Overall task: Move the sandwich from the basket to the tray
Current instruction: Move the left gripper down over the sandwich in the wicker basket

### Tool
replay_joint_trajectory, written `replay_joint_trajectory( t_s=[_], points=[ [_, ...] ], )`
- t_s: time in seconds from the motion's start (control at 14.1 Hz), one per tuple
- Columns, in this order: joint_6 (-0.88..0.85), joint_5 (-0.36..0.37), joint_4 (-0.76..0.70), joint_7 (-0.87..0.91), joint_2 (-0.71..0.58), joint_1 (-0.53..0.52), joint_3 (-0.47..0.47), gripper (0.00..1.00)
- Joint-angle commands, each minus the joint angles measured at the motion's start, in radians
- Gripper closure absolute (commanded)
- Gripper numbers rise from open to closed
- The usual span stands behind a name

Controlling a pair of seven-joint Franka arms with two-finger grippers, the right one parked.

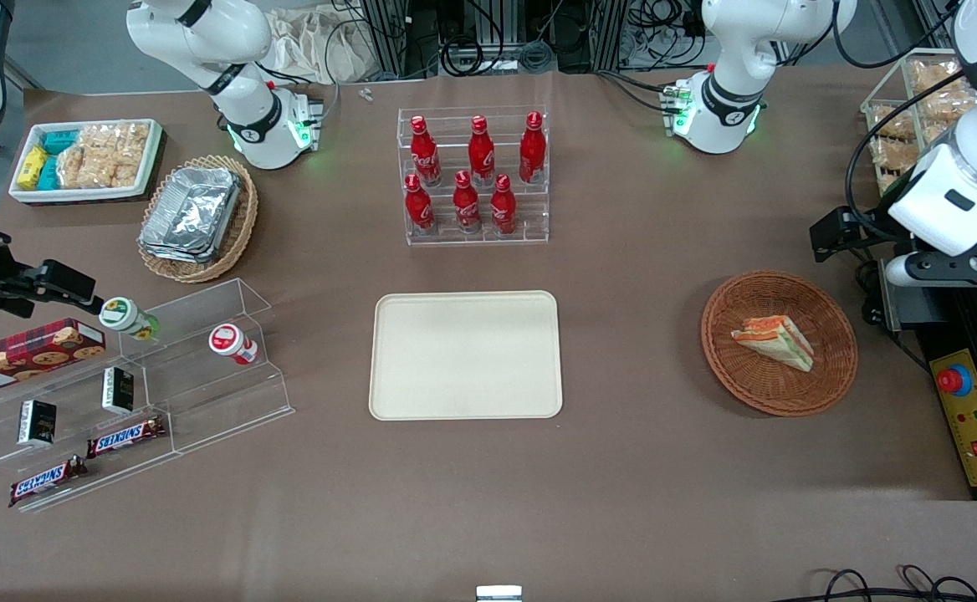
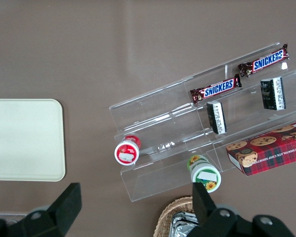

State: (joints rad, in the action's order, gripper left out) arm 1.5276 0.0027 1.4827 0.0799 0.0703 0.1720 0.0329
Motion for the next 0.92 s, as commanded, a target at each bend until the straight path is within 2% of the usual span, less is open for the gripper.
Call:
replay_joint_trajectory(
  t_s=[0.0, 0.57, 0.85],
  points=[
    [-0.007, -0.015, -0.006, -0.054, -0.004, -0.005, 0.002, 0.00],
    [-0.021, -0.001, -0.002, -0.014, 0.009, -0.012, 0.009, 0.00],
    [-0.024, 0.010, 0.019, 0.266, 0.040, -0.048, 0.024, 0.00]
  ],
)
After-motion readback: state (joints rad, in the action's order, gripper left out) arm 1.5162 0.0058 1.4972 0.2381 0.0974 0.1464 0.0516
